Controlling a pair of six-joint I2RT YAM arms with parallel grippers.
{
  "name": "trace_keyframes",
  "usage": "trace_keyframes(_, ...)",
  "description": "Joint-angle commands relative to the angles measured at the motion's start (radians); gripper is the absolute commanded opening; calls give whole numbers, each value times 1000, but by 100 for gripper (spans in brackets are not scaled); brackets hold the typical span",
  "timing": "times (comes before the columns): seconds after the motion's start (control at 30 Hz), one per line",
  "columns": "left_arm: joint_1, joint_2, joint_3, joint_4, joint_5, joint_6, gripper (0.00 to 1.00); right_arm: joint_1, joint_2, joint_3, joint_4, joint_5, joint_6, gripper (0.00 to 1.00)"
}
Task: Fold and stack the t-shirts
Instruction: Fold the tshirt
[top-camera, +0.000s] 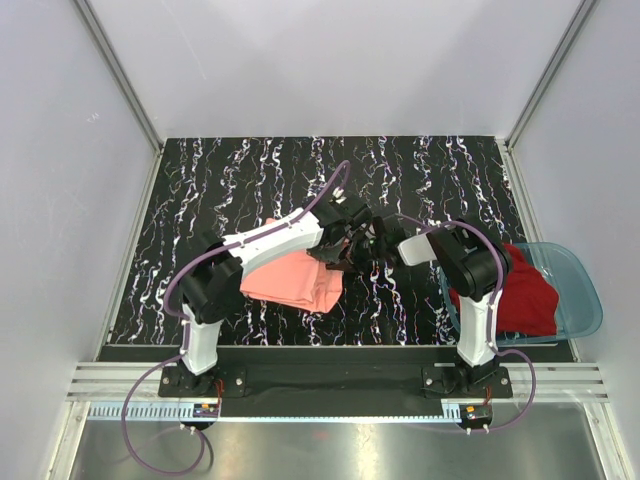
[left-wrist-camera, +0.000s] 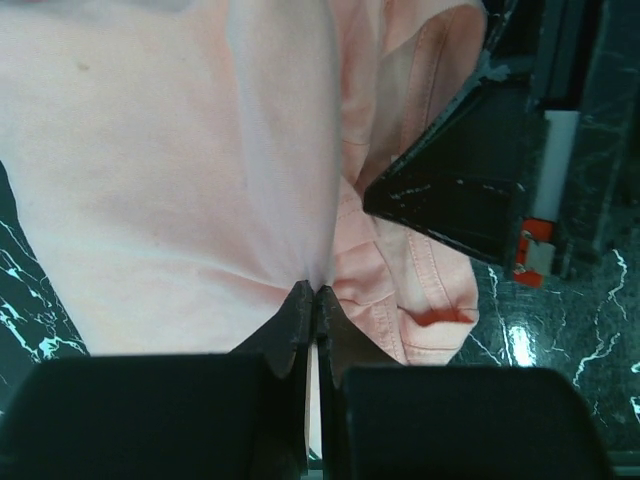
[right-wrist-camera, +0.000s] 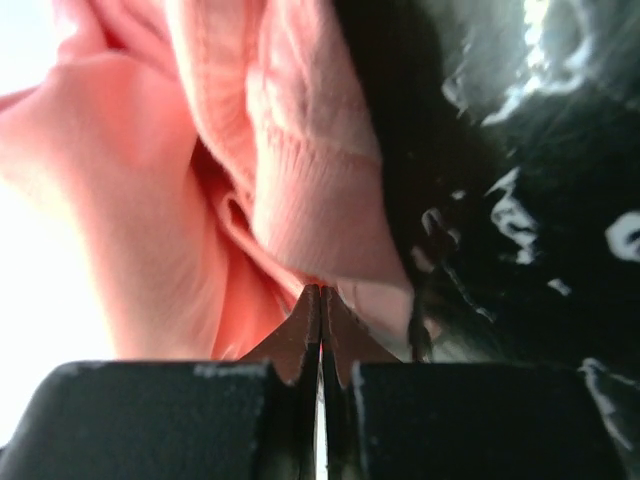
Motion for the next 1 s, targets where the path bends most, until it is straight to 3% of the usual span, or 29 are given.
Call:
trace_keyframes(0.0,0,-61,47,1,46,-7,0,16,1,28,-162,103,-32,0)
trace_keyframes(0.23,-2,-67,62,-4,68,-23,0,55,-65,56,-345,291,-170,0)
trace_keyframes(0.37,-2,-78,78,-2,88,-36,0,69,-59,44,-347,342,-198,0)
trace_keyframes(0.97,-37,-27,119,-2,144,-69,0,78,-48,-2,-276,311,-173,0)
